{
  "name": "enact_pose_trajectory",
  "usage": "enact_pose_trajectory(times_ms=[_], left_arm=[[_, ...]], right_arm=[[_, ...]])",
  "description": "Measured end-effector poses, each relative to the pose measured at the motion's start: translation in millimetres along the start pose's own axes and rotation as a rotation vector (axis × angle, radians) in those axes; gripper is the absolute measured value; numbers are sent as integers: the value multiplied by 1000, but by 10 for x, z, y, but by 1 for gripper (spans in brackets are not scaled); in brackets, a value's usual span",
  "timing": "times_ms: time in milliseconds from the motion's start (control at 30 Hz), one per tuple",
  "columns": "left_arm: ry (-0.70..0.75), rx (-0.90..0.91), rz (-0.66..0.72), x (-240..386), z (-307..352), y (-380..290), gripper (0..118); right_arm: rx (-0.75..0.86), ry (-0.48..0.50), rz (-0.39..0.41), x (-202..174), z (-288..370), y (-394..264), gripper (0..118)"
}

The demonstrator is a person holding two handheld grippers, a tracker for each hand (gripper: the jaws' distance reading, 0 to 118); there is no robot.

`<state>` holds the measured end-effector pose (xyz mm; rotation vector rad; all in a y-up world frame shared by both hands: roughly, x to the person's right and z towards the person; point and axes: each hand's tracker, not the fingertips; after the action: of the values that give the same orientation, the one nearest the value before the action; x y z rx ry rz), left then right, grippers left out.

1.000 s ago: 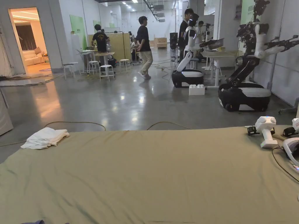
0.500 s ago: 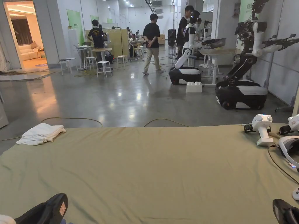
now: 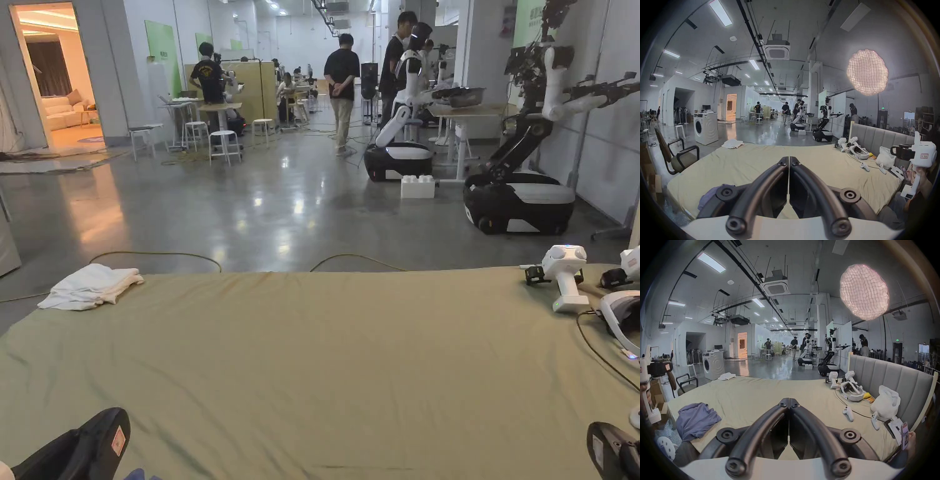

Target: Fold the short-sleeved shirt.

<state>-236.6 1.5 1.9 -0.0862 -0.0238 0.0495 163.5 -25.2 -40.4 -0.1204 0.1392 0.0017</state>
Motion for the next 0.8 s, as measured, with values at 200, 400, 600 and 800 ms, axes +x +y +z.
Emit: enact_pose_trajectory(times_ms=[200, 400, 600, 800], left_arm=[[33, -19, -4, -41, -6, -5, 1], [10, -30, 6, -203, 1, -10, 2], [124, -177, 17, -788, -85, -201, 69], [182, -416, 83, -1475, -549, -789, 105]], right_arm=[[6, 15, 26, 3, -5, -3, 0], [-5, 41, 3, 22, -37, -21, 0], [-67, 84, -36, -24, -153, -135, 0], [-149, 141, -46, -183, -410, -296, 0]])
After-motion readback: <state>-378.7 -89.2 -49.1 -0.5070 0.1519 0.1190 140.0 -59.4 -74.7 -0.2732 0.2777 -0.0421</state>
